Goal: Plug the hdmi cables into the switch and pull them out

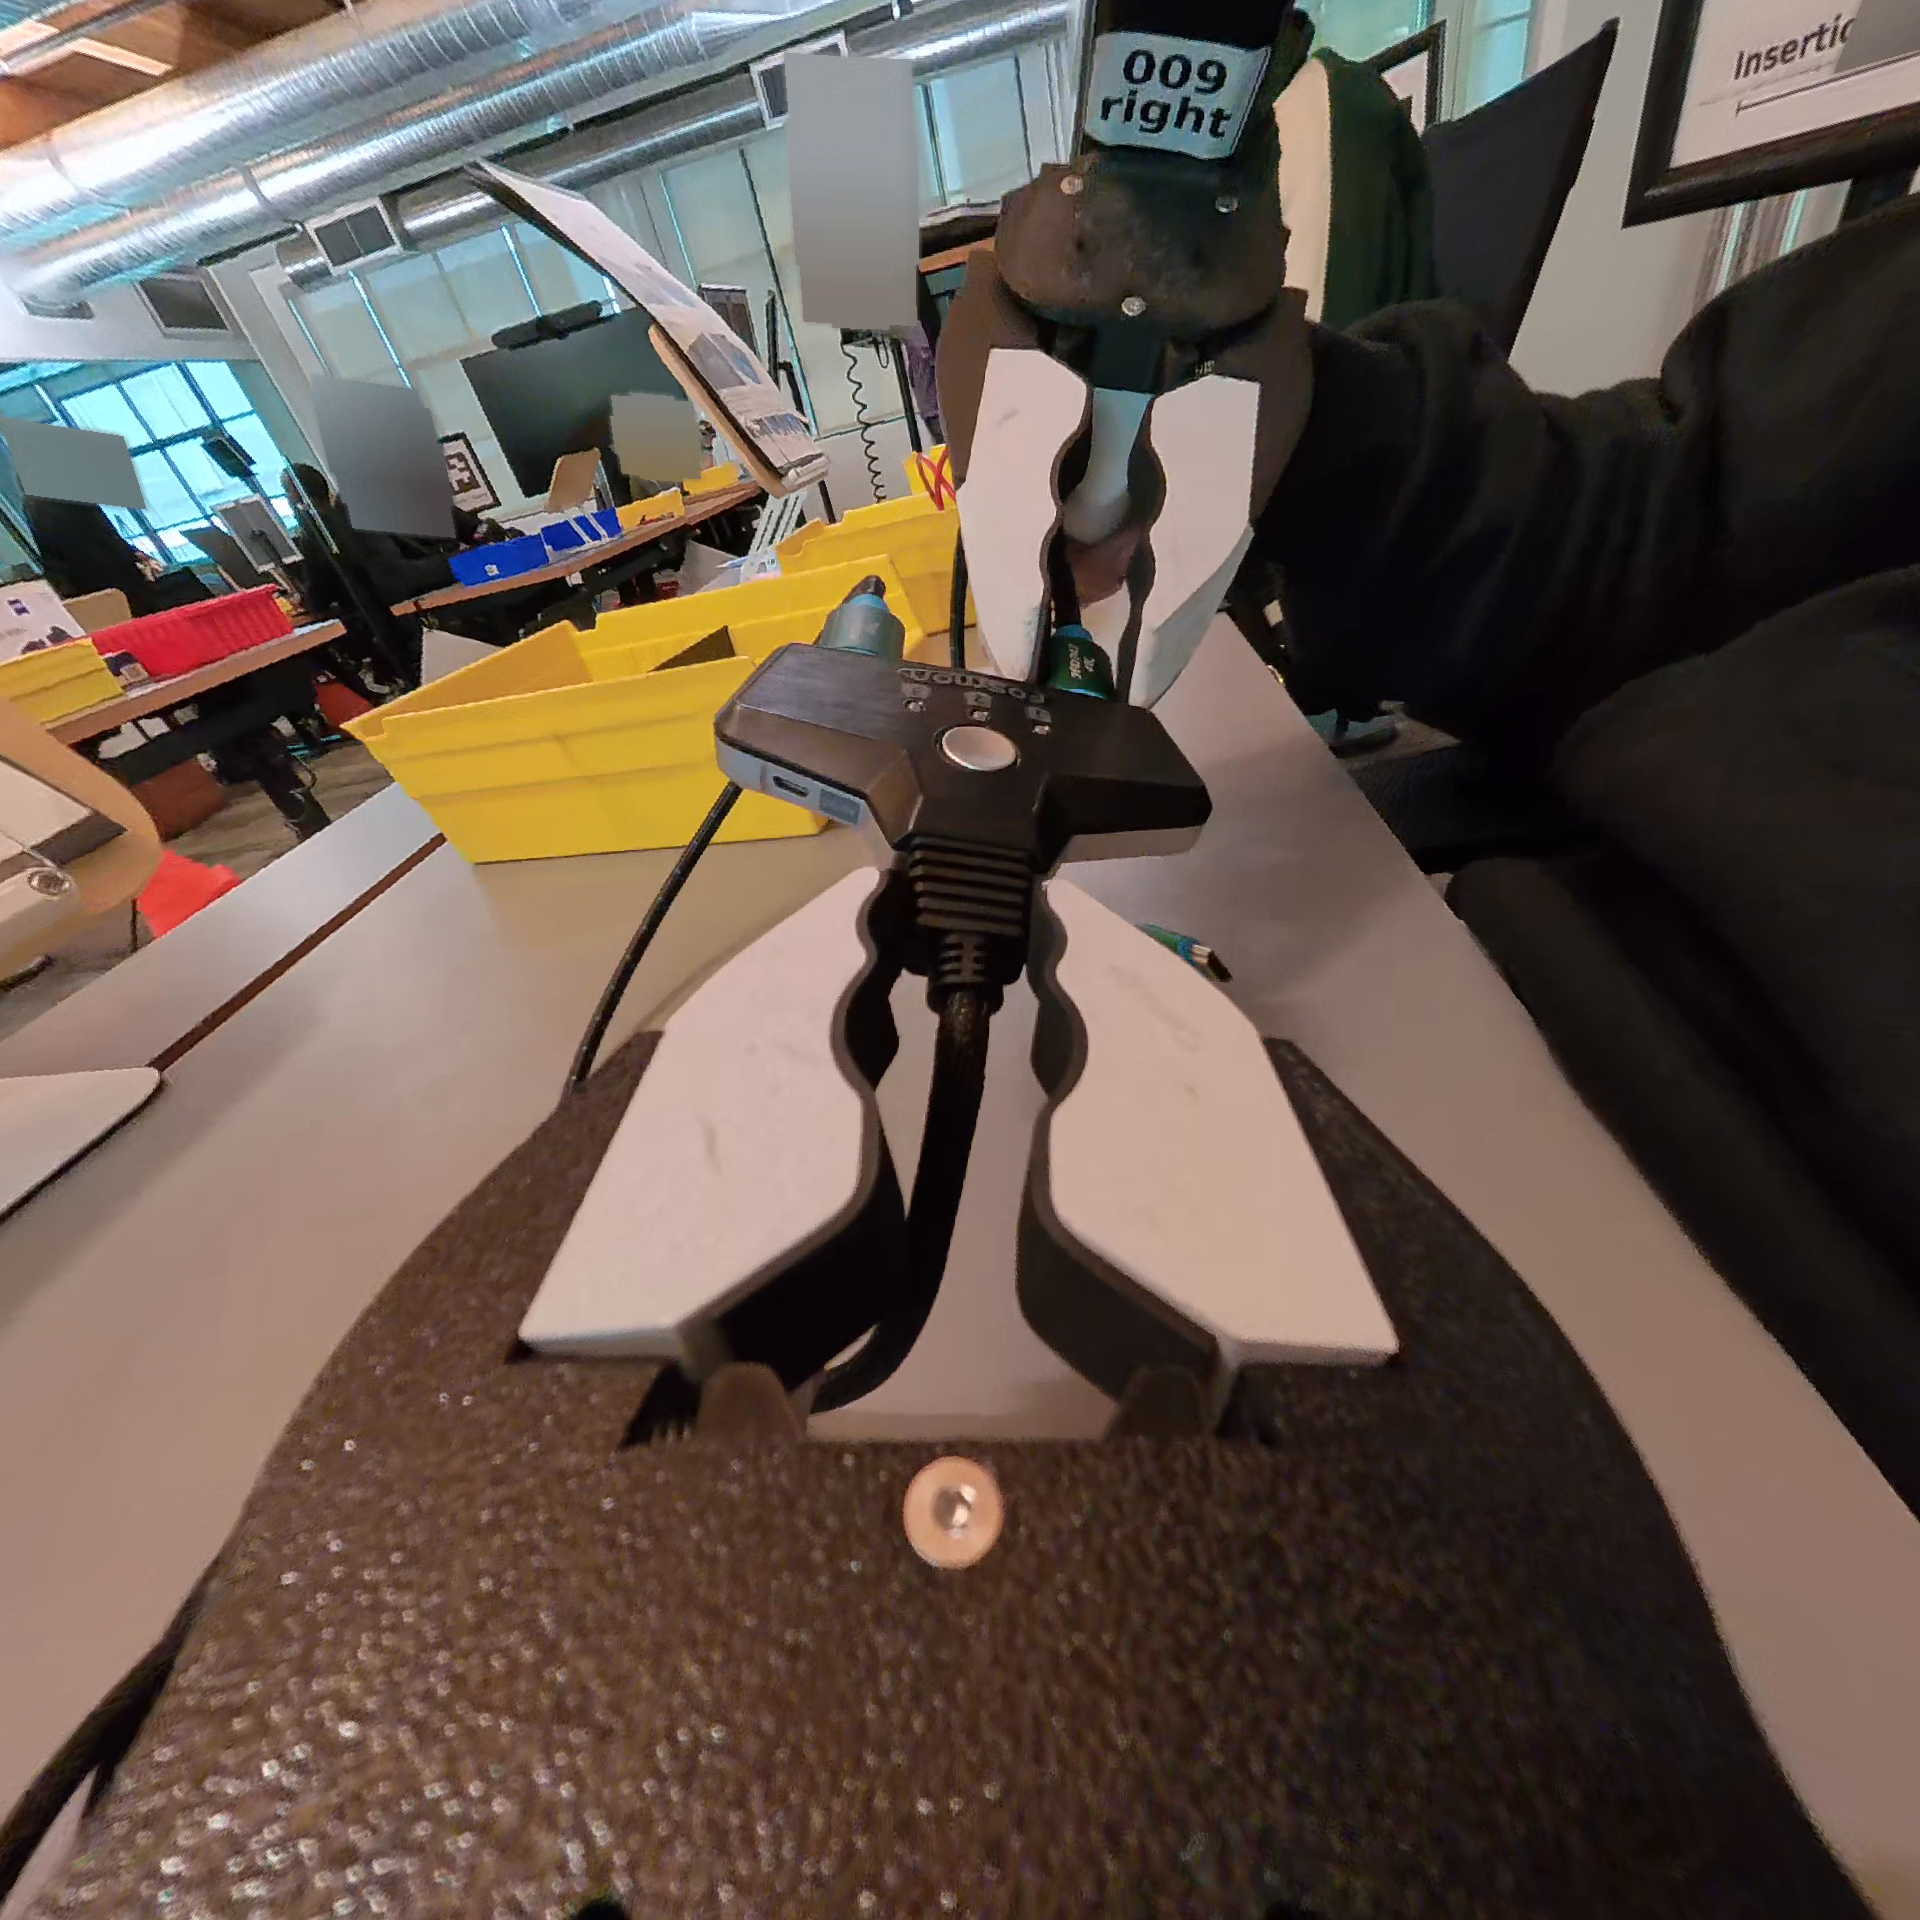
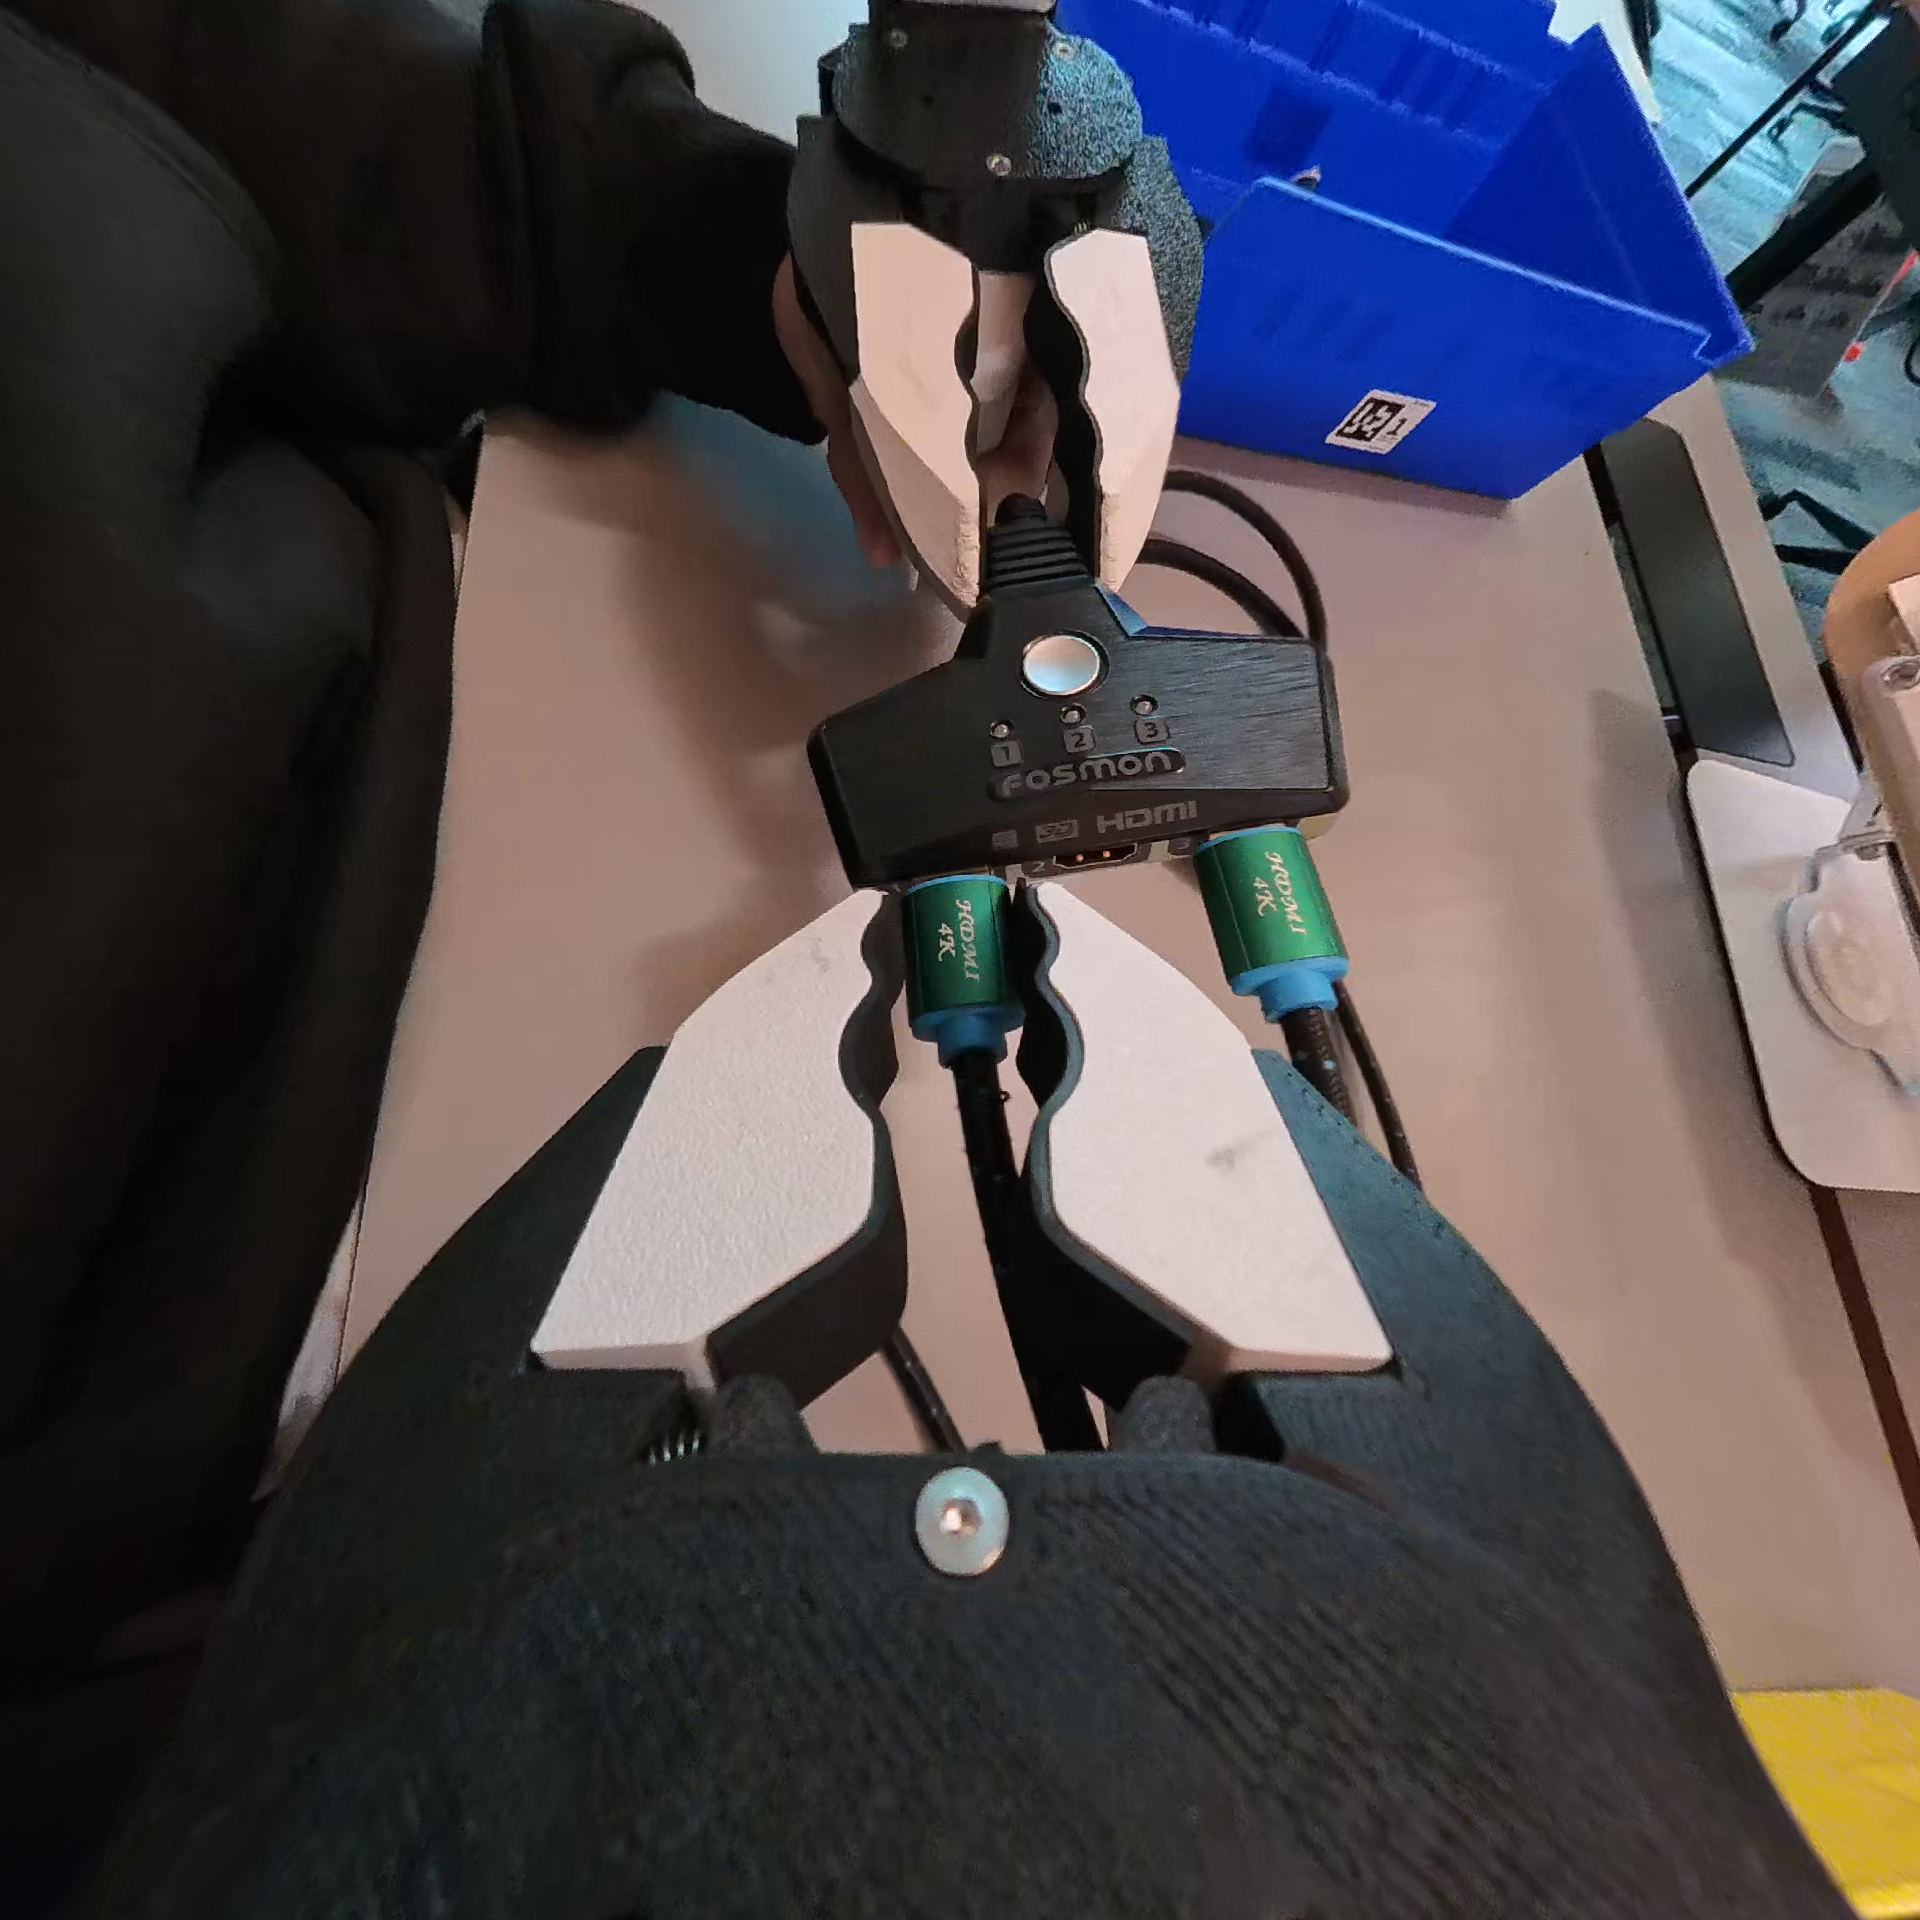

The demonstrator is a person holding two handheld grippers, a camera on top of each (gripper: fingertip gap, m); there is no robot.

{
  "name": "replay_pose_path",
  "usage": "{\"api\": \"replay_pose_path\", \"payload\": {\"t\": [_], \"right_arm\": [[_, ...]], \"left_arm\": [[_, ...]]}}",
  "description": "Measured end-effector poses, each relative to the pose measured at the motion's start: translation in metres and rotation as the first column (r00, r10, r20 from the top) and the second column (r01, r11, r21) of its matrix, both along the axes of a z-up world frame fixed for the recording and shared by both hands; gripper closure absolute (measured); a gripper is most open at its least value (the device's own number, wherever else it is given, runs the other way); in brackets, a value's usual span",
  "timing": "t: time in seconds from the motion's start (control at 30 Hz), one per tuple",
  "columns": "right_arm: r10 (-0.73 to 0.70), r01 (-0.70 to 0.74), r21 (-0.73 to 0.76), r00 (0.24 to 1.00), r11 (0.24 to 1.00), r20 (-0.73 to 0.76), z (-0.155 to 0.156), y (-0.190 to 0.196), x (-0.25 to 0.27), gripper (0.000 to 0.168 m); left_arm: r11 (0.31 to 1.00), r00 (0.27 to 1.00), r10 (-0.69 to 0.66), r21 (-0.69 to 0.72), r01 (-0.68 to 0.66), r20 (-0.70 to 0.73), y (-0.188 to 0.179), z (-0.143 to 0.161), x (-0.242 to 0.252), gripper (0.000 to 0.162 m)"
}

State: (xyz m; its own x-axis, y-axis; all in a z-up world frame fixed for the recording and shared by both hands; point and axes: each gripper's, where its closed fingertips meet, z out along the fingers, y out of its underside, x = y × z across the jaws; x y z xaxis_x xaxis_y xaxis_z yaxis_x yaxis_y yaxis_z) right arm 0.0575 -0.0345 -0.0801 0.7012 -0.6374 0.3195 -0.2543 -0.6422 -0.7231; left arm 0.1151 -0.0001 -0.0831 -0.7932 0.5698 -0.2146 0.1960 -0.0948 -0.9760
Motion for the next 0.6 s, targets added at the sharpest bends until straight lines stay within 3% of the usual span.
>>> {"api": "replay_pose_path", "payload": {"t": [0.2, 0.3, 0.43, 0.6], "right_arm": [[-0.079, 0.079, 0.021, 0.997, 0.997, -0.006, 0.012, -0.004, -0.004, 0.147], [-0.114, 0.112, -0.041, 0.993, 0.993, -0.034, 0.016, 0.002, -0.012, 0.147], [-0.089, 0.087, -0.031, 0.993, 0.996, -0.073, 0.022, -0.006, -0.022, 0.147], [-0.12, 0.114, -0.073, 0.99, 0.991, -0.074, 0.016, -0.009, -0.02, 0.147]], "left_arm": [[0.999, 0.999, 0.028, -0.021, -0.027, 0.047, -0.002, 0.013, -0.004, 0.139], [0.999, 0.999, -0.013, -0.048, 0.015, 0.032, 0.001, 0.015, -0.009, 0.139], [0.999, 0.998, -0.016, -0.037, 0.018, 0.056, -0.004, 0.019, -0.02, 0.139], [0.998, 0.999, -0.036, -0.046, 0.036, -0.009, -0.01, 0.01, -0.018, 0.139]]}}
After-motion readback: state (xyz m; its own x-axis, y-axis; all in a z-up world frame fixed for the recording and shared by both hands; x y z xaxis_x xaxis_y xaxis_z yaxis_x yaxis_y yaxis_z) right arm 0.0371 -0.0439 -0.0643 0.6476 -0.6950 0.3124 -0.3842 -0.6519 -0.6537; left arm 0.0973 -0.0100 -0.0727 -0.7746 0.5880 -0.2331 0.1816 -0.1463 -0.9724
